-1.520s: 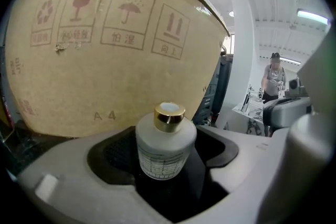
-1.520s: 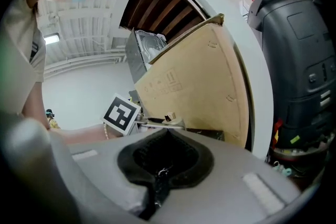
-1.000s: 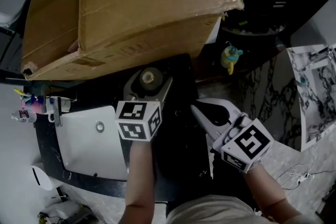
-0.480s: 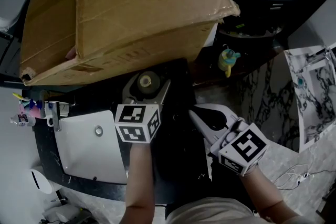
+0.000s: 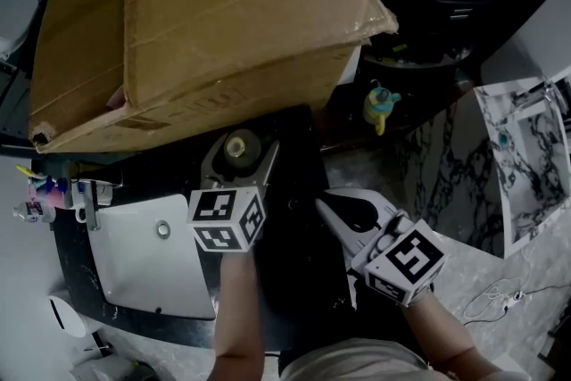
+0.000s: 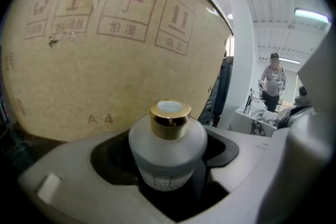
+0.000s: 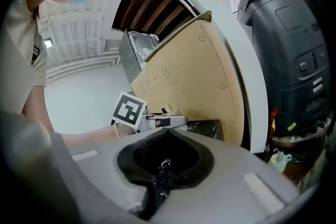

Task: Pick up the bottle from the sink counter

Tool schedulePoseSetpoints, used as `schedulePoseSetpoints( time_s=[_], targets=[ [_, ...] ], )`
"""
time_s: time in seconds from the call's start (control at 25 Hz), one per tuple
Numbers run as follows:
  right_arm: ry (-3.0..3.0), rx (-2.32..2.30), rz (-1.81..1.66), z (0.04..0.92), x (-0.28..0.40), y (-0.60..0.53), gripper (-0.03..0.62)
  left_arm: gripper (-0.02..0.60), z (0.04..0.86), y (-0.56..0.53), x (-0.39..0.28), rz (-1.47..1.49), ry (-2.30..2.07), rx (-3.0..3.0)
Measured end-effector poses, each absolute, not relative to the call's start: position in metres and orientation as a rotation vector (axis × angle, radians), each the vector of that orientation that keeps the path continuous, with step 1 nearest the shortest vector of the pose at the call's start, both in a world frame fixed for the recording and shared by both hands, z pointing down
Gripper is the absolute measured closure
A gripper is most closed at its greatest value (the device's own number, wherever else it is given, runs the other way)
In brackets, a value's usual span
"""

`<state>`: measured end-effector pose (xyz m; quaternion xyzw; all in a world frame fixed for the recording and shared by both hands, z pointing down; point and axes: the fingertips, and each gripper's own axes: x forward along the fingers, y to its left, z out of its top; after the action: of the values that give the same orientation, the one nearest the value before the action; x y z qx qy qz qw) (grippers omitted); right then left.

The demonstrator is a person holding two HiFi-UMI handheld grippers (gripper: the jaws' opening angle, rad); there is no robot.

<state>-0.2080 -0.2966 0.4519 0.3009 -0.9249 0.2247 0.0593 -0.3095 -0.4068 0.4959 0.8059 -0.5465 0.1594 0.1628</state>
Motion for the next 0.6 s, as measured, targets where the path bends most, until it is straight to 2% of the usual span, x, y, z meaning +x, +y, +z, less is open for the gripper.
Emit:
schedulePoseSetpoints(
  time_s=[0.24, 0.6],
  targets=[
    [-2.804, 0.925, 0.684, 0.449, -0.208, -0.297, 0.591, 0.242, 0.494, -0.393, -0.31, 0.405, -1.516, 2.274],
    [-2.824, 0.889, 0.658, 0.435, -0.213, -0.285, 0.591, 0.241, 0.465, -0.362, -0.306, 0.152, -1.486, 2.292]
  ],
)
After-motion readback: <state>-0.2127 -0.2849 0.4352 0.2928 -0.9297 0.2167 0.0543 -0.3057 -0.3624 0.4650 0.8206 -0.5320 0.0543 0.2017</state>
